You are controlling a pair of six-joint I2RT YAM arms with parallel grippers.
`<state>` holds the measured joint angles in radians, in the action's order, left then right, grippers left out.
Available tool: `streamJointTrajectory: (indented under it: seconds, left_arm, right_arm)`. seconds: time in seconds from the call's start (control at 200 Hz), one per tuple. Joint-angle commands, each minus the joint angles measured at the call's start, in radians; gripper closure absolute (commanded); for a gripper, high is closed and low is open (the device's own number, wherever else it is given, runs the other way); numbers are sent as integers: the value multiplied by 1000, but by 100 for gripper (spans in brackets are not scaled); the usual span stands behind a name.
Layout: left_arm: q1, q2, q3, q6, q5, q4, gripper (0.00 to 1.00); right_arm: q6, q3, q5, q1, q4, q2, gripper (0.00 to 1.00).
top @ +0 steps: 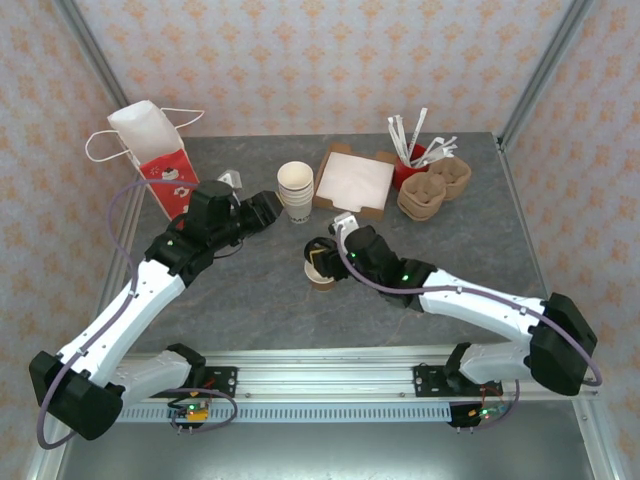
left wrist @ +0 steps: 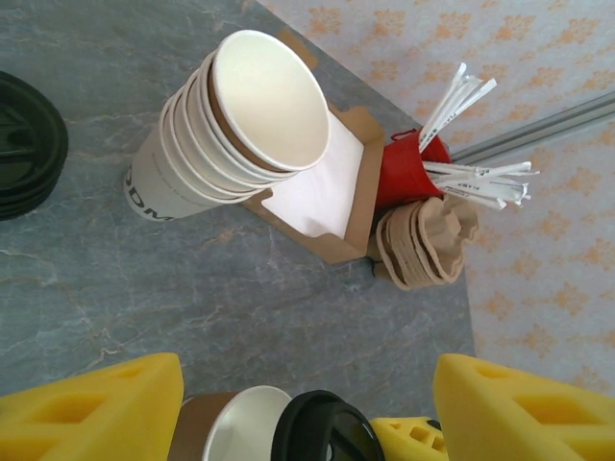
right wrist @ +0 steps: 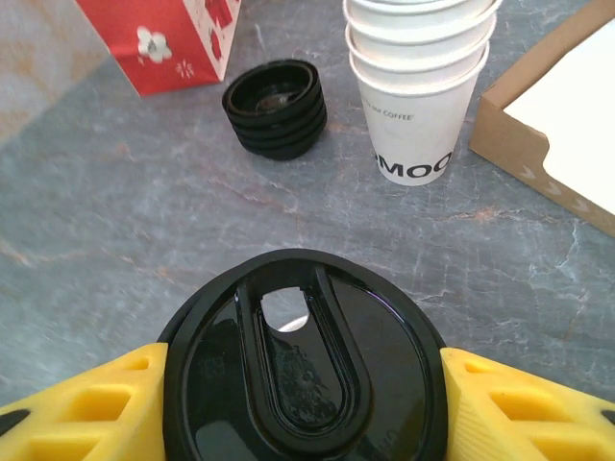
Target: Pack the takeout coffee
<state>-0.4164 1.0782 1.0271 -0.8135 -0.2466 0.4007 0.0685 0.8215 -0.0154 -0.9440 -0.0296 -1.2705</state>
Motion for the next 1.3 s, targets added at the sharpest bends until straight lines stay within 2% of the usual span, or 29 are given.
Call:
streamJointTrajectory:
  seconds: [0.0,0.165,0.38,1.296]
  left_arm:
    - [10,-11,10,40,41,39,30]
    - [10,-20,5,47,49,45,30]
    - [11,-24,0,50,49,48,29]
    - [11,-32,-30,48,51,36,29]
  right_arm:
    - [-143,-11,102,-36,24,-47,42]
    - [-163,-24,166,-66,72,-98,42]
    - [-168,-47,188,-70,116,-115,42]
    - [-119,-149,179,-71,248,-134,43]
